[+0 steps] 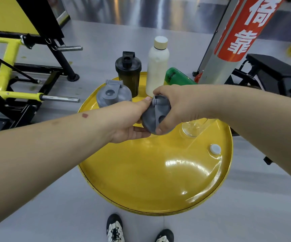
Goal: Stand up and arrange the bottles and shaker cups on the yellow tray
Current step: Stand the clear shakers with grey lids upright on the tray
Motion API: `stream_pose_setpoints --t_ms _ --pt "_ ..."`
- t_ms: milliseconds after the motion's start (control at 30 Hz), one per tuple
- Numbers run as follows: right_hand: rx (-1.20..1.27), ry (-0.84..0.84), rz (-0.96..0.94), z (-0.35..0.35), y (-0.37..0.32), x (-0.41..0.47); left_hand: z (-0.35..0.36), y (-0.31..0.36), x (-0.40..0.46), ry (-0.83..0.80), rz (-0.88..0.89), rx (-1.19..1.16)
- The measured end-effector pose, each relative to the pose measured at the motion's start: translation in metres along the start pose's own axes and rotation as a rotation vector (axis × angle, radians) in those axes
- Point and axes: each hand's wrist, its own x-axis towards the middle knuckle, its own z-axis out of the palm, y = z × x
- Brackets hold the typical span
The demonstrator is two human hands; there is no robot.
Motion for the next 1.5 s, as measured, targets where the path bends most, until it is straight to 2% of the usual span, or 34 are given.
stream_pose_setpoints --t_ms 133,200,333,433,533,633,867,1200,1333,1500 --pt "-0.006 0.063 -0.017 -0.003 0.004 0.002 0.0 0.004 0.0 0.017 0.065 0.009" --pt "0.02 0.087 -0.01 -0.003 0.008 0.005 -0.002 0.005 0.001 0.033 0.175 0.158" --pt "0.082 0.081 0.009 -0.005 0.01 0.01 -0.001 0.007 -0.008 0.02 0.378 0.602" --pt "0.131 0.095 0.007 -0.004 0.012 0.011 0.0 0.006 -0.009 0.042 0.535 0.725" --pt "0.004 0.129 -0.041 0.0 0.014 0.014 0.003 0.007 -0.006 0.131 0.629 0.854" --pt "-0.069 0.194 -0.062 -0.002 0.017 0.014 0.005 0.006 0.0 0.195 0.639 0.921" --pt "-0.175 0.091 -0.073 -0.011 0.025 0.011 0.009 -0.002 0.008 0.244 0.655 1.0" --pt "-0.208 0.103 -0.073 -0.017 0.035 0.012 0.013 0.007 0.001 0.245 0.602 1.067" --pt "-0.253 0.173 -0.047 -0.032 0.04 0.0 0.019 0.028 -0.015 0.276 0.639 1.097" --pt "-0.049 0.408 -0.001 -0.057 0.063 -0.024 0.038 0.058 -0.029 0.317 0.734 1.072"
